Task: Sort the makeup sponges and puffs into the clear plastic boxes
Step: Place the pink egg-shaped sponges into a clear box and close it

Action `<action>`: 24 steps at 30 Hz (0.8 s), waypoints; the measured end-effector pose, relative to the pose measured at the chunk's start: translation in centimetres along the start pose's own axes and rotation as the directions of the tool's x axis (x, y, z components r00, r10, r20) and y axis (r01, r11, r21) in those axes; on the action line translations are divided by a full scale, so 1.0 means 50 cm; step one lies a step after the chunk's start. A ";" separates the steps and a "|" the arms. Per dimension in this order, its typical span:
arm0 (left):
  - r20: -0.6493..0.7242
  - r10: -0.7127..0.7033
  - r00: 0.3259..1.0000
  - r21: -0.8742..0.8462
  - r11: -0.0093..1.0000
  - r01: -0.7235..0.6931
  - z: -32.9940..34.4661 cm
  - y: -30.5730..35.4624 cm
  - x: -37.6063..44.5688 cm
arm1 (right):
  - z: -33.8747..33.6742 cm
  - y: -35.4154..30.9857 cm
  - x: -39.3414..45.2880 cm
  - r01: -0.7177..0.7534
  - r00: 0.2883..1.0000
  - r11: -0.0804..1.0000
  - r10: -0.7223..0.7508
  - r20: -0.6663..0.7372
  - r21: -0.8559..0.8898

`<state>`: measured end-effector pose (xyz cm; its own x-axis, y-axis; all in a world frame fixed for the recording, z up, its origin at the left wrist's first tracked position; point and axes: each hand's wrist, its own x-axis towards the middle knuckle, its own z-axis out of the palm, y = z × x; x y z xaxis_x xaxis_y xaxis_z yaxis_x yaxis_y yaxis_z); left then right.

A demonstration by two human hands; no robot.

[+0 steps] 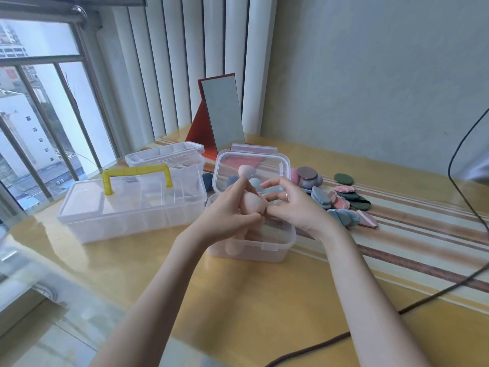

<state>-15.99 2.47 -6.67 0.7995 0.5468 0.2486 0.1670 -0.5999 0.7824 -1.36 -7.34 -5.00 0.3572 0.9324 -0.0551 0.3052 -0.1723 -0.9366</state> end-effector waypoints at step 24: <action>-0.049 -0.112 0.993 0.049 0.992 0.114 0.003 0.001 0.007 | 0.002 -0.012 -0.029 0.020 0.998 0.888 -0.043 -0.040 -0.460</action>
<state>-15.60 2.56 -6.65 0.7466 0.6384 0.1874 0.2854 -0.5617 0.7765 -2.18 -8.57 -4.41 0.3787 0.9255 -0.0014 0.6839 -0.2808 -0.6734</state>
